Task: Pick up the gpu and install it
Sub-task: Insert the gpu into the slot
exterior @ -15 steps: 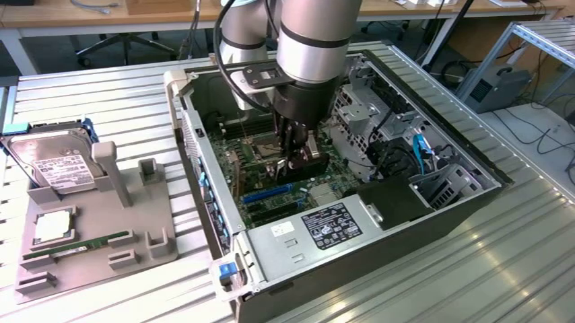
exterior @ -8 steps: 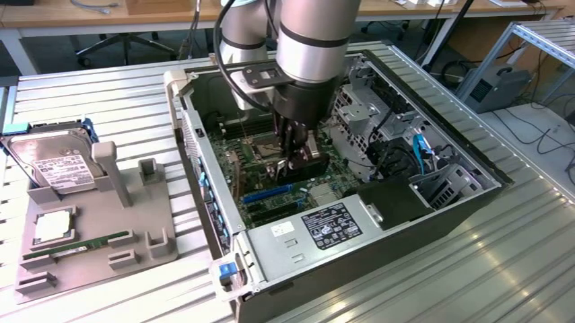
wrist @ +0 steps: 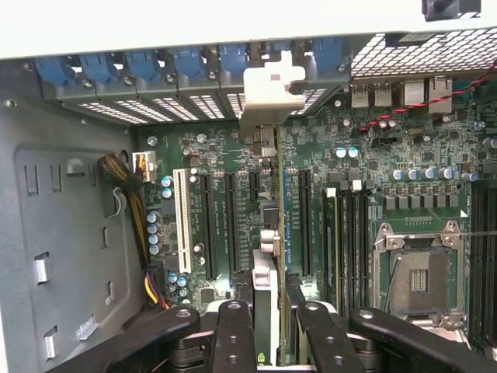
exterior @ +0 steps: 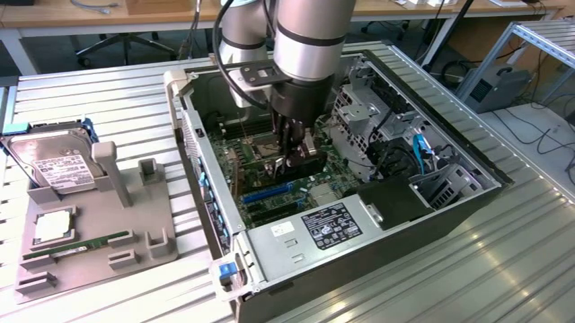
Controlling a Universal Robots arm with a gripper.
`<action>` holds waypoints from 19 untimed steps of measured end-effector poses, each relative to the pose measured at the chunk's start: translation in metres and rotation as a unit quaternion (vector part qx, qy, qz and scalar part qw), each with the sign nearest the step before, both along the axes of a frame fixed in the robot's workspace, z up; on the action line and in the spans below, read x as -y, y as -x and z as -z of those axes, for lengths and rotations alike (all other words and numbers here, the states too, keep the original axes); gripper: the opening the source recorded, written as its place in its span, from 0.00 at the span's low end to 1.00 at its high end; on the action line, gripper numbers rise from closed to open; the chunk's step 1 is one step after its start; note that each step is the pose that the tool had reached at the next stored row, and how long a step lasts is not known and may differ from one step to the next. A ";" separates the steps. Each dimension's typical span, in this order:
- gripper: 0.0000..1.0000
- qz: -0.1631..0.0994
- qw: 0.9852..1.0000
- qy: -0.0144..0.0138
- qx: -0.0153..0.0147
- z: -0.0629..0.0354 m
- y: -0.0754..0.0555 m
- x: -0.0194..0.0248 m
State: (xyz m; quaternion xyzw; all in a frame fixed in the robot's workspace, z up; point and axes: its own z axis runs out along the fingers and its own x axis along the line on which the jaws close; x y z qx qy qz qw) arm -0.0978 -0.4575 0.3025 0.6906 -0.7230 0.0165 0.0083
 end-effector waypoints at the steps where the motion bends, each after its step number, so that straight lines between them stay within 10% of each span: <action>1: 0.27 0.000 1.000 0.000 0.000 0.0003 0.000 -0.0004; 19: 0.27 0.000 1.000 0.000 0.000 0.0078 0.003 -0.0045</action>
